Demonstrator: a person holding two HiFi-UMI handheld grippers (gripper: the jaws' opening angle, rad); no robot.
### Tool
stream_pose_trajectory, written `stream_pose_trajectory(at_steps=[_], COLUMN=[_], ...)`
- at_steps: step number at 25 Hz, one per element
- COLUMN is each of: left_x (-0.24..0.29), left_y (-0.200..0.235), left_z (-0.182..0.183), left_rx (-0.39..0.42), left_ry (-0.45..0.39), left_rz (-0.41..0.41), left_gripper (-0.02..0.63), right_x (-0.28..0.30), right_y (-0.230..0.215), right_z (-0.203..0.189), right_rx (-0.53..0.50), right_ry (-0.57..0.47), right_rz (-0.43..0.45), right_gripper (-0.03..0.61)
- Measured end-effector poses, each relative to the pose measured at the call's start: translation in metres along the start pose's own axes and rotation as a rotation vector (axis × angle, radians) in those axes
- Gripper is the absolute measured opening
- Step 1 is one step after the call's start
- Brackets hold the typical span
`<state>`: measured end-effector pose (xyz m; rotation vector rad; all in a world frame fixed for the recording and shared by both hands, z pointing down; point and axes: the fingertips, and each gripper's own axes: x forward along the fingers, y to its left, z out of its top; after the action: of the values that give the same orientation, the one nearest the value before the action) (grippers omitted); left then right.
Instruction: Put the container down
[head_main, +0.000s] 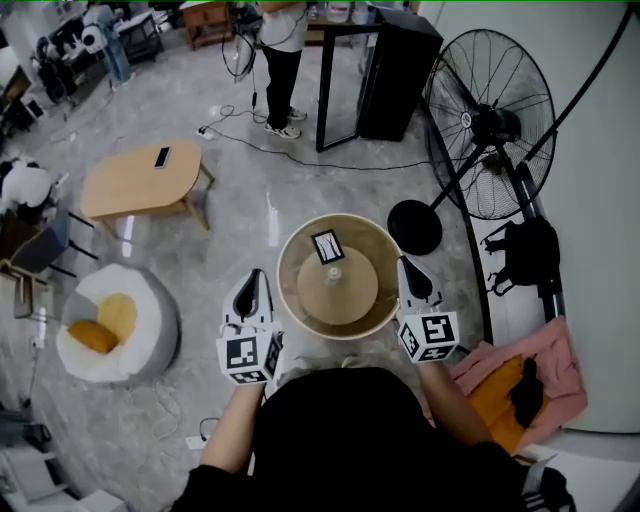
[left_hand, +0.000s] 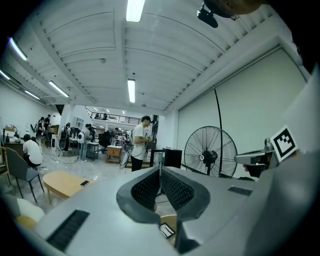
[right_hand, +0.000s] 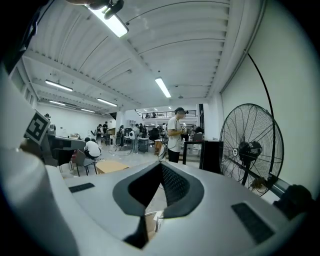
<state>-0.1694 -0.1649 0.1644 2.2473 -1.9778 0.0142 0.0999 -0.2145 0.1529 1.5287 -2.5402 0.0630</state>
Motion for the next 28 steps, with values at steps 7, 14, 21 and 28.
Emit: stream_pose_trajectory(at_steps=[7,14,21,28], left_x=[0.006,0.009,0.014,0.017], left_y=[-0.008,-0.005,-0.008,-0.017], left_z=[-0.003,-0.012,-0.013,-0.009], left_rx=[-0.003,-0.005,0.002,-0.004], left_ry=[0.013,0.026,0.026,0.0], left_rz=[-0.036,-0.067,-0.1,-0.148], left_gripper=[0.031,0.031,0.031,0.031], right_x=[0.006,0.006,0.003,-0.004], right_y=[0.004,0.009,0.014,0.015], right_z=[0.005,0.001,0.004,0.004], right_rx=[-0.024,-0.026,-0.029,-0.03], right_ry=[0.01,0.013,0.008,0.009], right_rz=[-0.002,-0.015,-0.03,-0.049], right_gripper=[0.021,0.021,0.021,0.021])
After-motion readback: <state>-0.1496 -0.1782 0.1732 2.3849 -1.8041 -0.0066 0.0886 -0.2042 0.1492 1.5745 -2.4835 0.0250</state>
